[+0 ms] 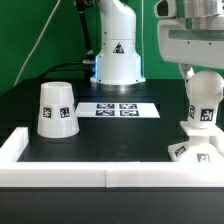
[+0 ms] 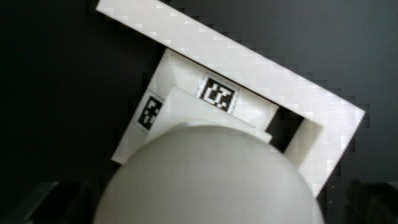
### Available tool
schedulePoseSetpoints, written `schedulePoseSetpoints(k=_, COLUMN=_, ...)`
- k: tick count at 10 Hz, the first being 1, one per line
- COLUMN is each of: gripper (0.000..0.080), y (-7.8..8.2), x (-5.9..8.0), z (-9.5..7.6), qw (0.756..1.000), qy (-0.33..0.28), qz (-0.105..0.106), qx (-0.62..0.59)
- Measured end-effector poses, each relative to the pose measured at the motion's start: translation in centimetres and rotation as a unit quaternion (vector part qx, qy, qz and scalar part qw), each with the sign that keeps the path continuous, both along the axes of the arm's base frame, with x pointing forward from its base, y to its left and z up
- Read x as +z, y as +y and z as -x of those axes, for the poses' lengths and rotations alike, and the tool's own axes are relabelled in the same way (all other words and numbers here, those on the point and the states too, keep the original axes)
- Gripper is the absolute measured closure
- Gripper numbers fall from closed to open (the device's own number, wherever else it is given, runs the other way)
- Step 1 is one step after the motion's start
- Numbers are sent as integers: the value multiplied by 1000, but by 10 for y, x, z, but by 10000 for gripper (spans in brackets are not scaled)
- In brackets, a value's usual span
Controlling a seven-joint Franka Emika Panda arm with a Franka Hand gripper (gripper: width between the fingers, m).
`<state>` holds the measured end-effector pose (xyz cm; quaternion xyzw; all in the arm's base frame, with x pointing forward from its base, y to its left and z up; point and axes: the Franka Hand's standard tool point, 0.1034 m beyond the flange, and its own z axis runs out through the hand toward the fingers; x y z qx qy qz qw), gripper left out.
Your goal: Assemble lamp
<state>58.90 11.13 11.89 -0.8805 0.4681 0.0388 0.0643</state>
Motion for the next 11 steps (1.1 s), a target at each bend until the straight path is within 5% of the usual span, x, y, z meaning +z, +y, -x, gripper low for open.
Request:
schedulePoseSetpoints(k=1, gripper=101, y=5, x=0, z=1, qw=998, qy=-8, qz=18, qx=65)
schedulePoseSetpoints(k=5, gripper=101, y=4, x=0, z=1, qw=964, qy=-33, qz=24, qx=263)
schedulePoseSetpoints(k=7, gripper=101, y=-1, x=0, z=-2, qw=901, qy=-53, qz=44, qx=428)
schedulePoseSetpoints(k=11, gripper=101, y=-5, x=1, z=-5, qw=775, qy=-71, qz=47, qx=626)
